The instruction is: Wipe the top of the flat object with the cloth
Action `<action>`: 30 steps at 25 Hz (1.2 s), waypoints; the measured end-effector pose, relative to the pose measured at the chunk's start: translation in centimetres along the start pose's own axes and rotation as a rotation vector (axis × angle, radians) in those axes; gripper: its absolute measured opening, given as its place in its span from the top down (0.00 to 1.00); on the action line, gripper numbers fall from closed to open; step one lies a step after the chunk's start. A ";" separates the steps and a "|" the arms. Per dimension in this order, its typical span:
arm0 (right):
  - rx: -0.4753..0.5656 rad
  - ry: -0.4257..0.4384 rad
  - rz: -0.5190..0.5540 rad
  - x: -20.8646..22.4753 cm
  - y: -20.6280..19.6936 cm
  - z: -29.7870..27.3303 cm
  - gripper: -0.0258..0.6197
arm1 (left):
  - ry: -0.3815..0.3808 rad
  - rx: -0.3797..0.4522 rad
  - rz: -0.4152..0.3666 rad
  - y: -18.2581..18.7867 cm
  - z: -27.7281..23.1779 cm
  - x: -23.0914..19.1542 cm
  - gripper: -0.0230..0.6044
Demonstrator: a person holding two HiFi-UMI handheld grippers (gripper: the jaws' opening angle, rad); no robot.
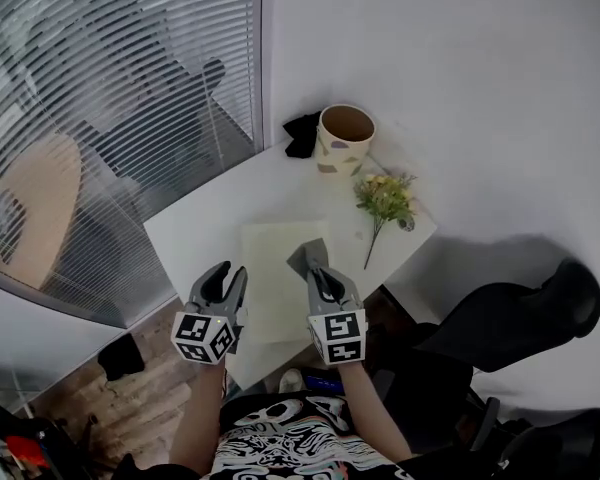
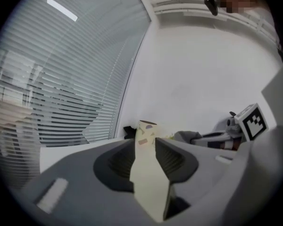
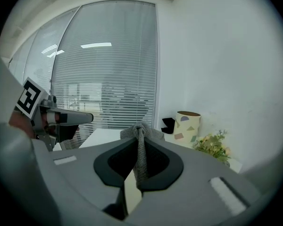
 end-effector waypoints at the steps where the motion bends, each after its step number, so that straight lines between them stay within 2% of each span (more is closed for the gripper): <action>1: 0.011 0.002 0.005 -0.1 0.2 0.2 0.93 | 0.005 0.008 -0.005 0.2 0.1 0.2 0.66; 12: 0.031 0.018 0.009 -0.7 0.7 1.1 0.93 | 0.025 0.061 0.008 0.9 1.2 0.8 0.69; 30: -0.004 0.018 0.004 -1.1 -0.1 1.1 0.93 | 0.035 0.042 0.009 0.5 1.1 0.5 0.69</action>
Point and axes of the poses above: the fingertips, and each gripper's own axes: z backward along the fingers, x to its right, y out of its top, the point moved 7 cm from there along z, backward along the fingers, and after that the axes turned 6 degrees about z, right-handed, at the moved point
